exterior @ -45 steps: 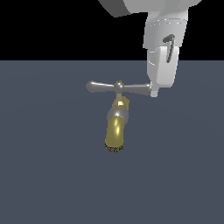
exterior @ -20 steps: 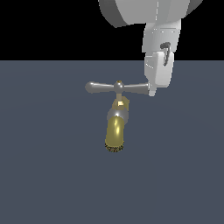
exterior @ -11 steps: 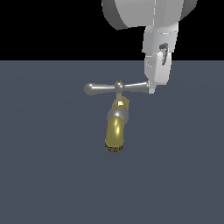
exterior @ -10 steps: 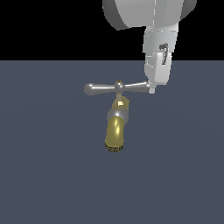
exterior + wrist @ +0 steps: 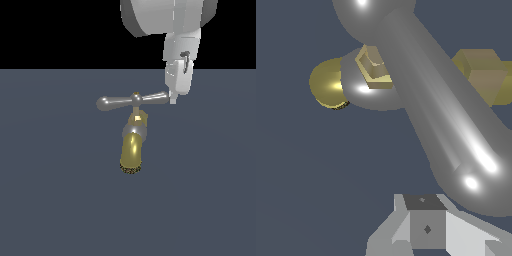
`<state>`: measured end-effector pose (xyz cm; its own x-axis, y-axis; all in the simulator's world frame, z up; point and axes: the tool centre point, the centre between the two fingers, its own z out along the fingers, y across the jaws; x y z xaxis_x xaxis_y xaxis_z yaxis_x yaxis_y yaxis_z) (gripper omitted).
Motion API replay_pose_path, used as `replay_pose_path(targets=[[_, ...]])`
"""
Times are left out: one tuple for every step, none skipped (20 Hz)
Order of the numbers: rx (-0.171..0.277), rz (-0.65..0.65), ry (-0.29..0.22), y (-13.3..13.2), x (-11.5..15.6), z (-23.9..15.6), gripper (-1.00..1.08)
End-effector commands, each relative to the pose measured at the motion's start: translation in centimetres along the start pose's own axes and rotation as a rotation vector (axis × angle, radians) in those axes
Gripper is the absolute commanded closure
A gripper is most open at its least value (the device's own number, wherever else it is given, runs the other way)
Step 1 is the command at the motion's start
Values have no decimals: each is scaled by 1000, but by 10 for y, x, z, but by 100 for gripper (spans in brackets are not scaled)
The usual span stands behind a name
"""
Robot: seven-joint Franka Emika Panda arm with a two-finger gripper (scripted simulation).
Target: Turn on the faucet by rotating a designated handle.
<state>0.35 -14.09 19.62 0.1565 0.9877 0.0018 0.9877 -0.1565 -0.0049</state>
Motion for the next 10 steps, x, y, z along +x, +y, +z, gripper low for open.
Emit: replay_pose_path(targets=[[-5,-3,-2,7,1,0,108],[-1,5,-2,2,-4,0,108],[-1,5,-2,5,-1,0,108],[-1,5,-2,8,1,0,108],[-1,5,-2,11,4,0,108],[-1,4,-2,14,6,0,108],[-1,4,-2,17,9,0,108],[-1,4,-2,20,11,0,108],[-2,3,-2,23,14,0,108],[-2,3,-2,26,16,0,108]])
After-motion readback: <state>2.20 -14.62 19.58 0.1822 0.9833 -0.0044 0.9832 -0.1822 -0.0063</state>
